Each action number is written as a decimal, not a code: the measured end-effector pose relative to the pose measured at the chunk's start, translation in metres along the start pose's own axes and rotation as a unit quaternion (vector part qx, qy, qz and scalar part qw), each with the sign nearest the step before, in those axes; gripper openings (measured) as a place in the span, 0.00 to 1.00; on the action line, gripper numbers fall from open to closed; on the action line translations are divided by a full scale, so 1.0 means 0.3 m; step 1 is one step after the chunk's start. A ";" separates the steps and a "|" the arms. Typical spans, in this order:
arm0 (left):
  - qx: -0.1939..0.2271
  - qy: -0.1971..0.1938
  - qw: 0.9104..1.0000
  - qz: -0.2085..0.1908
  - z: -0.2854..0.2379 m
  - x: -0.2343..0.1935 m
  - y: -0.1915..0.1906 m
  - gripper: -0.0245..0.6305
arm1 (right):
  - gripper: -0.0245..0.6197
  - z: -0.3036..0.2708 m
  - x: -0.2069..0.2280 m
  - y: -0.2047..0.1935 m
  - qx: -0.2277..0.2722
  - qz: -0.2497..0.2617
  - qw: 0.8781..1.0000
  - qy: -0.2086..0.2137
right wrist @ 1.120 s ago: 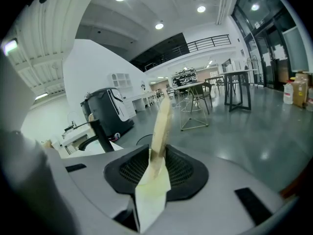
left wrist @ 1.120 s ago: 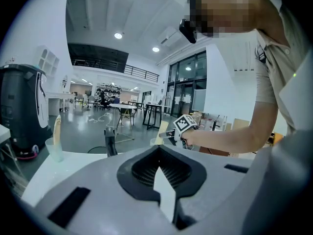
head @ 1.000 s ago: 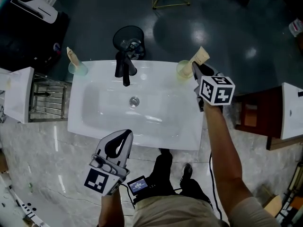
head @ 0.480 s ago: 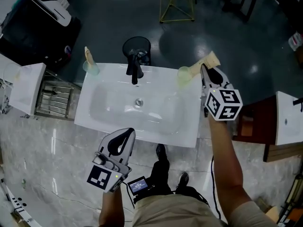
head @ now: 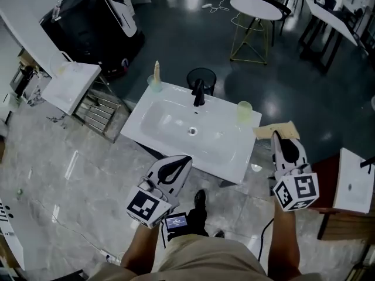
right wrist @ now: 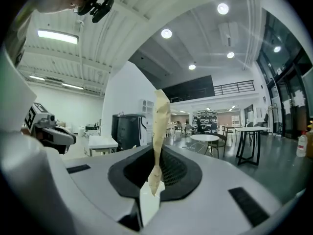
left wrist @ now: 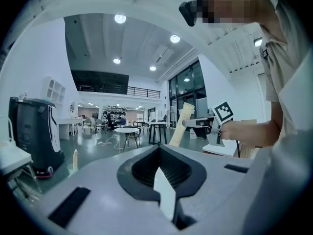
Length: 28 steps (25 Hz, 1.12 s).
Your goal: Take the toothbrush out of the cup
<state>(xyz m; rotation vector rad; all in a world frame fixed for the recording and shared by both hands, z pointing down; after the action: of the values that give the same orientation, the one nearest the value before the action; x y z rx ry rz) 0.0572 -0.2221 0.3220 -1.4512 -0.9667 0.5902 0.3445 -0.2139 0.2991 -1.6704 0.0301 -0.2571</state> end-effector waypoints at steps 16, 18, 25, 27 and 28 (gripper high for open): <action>0.004 0.048 0.998 -0.042 0.444 0.361 0.154 0.05 | 0.09 0.478 -0.212 0.059 0.025 0.001 0.999 0.043; 0.002 0.062 0.997 -0.036 0.503 0.366 0.148 0.05 | 0.09 0.494 -0.244 0.043 0.018 -0.002 0.999 0.051; 0.003 0.086 0.996 -0.030 0.799 0.186 0.098 0.05 | 0.09 0.480 -0.514 0.045 0.008 0.017 0.999 0.050; 0.014 0.088 0.995 -0.032 0.906 0.087 0.077 0.05 | 0.09 0.449 -0.617 0.025 0.007 0.015 0.999 0.037; 0.018 0.089 0.995 -0.031 0.967 0.028 0.058 0.05 | 0.09 0.427 -0.676 0.012 0.008 0.013 0.999 0.030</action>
<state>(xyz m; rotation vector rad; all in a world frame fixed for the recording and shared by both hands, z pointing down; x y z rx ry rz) -0.1744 -0.0550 0.2669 -1.4100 -0.8533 0.4225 0.1714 -0.0544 0.2529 -1.6447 0.0939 -0.2866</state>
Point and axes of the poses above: the fingertips, and each gripper's own axes: z backward along the fingers, x to its right, y out of its top, the point moved 6 cm from there along z, backward along the fingers, and after that the axes turned 11 degrees about -z, right-handed, at the moved point
